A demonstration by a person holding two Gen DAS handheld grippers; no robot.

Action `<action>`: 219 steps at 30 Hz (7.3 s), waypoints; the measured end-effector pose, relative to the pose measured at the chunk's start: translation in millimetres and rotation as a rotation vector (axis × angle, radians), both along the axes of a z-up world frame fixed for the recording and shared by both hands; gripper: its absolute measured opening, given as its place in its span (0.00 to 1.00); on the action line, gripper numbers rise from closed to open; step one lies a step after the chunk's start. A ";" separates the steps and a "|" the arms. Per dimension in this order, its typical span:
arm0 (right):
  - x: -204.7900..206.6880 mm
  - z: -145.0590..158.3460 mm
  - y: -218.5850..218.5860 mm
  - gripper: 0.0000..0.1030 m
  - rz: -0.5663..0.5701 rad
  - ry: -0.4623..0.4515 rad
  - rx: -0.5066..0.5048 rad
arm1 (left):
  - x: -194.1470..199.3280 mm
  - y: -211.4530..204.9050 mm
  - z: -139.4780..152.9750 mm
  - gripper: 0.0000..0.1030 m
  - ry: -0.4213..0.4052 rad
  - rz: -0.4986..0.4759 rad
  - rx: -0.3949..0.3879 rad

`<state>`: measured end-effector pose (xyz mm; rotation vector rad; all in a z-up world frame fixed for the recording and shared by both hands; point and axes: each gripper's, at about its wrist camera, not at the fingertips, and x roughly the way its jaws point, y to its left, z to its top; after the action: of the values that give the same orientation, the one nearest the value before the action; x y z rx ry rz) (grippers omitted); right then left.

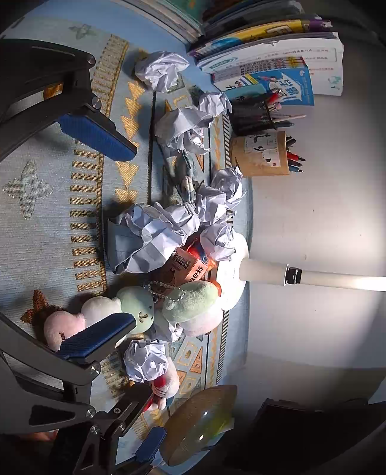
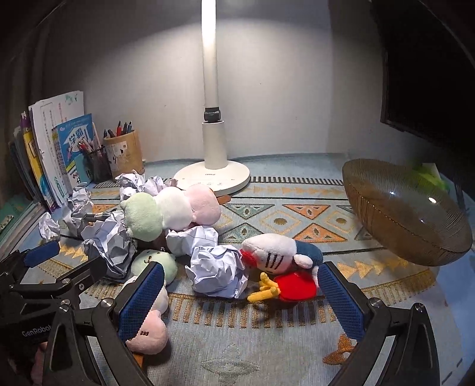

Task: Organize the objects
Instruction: 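Reach the left tool to a paper ball while the right tool reaches the pastel plush stack, then close the left tool on the paper ball while the right tool grips the plush stack, then carry both held items over the amber glass bowl and open both tools, then withdraw both open tools from the bowl back over the rug, then grasp a crumpled paper with the left tool while the right tool grasps another, then carry both crumpled papers over the amber glass bowl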

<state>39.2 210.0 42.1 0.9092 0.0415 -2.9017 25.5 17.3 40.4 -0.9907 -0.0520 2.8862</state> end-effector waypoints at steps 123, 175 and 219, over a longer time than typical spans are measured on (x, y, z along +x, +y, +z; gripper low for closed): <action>42.7 50.2 94.0 0.71 0.068 0.017 -0.261 | 14.6 4.3 97.2 0.99 -0.002 -0.038 0.208; -34.5 -30.6 -141.4 0.49 0.383 -0.301 -0.197 | -58.2 -125.2 4.2 0.50 -0.201 -0.117 -0.021; 56.1 -48.9 29.5 0.50 0.187 -0.275 -0.249 | 19.3 40.8 -5.0 0.50 -0.167 -0.293 0.111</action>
<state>95.3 239.5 -6.8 1.1746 -0.2361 -2.5162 44.8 58.2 35.4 -1.1126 -0.0710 2.5062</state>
